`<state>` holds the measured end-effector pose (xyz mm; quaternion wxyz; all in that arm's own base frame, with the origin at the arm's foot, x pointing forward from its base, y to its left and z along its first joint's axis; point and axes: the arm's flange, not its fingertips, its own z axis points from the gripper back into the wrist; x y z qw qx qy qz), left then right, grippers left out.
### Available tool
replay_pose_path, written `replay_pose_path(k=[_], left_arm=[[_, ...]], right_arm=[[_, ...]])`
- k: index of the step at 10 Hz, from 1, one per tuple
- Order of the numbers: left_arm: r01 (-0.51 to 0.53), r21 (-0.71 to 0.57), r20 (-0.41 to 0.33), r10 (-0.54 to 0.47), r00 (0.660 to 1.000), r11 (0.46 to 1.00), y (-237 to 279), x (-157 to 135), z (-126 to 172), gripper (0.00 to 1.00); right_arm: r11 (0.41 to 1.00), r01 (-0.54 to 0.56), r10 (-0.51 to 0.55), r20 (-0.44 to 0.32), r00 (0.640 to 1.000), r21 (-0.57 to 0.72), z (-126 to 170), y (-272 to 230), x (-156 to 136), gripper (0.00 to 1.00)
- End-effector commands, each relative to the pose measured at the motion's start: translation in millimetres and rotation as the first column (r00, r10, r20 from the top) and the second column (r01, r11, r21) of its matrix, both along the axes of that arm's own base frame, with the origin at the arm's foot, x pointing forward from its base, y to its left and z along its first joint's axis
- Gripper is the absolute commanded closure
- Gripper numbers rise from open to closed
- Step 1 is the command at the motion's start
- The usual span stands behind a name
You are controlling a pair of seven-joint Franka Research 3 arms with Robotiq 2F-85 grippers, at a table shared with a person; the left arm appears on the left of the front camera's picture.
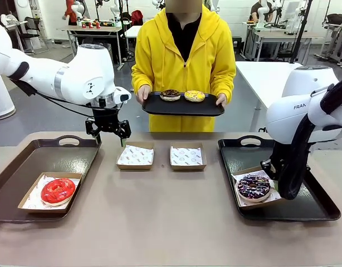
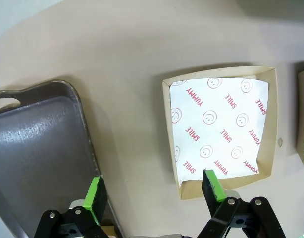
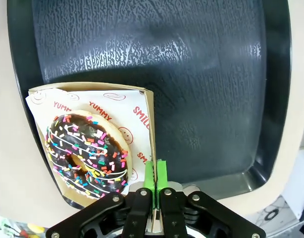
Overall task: Individually package the donuts and arrange them on the tray.
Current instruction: Place the picked Paper togo box on the Handle tray while simultaneously picking up another Paper togo box from the table with the other hand.
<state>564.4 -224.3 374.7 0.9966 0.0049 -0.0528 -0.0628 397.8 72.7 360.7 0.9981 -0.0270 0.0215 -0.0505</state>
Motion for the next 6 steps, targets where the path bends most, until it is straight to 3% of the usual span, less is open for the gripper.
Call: replay_pose_path(k=[1,6], left_arm=[[0.000,-0.051,0.027,0.001,1.000,0.999,5.8,-6.8,-10.2,0.00],[-0.015,-0.092,0.015,0.017,1.000,0.996,5.9,5.2,-35.8,0.00]], right_arm=[[1.000,-0.002,0.002,0.008,1.000,0.027,-0.1,-2.0,5.0,0.98],[0.999,-0.011,0.010,0.007,1.000,0.043,-3.1,-3.5,4.6,0.98]])
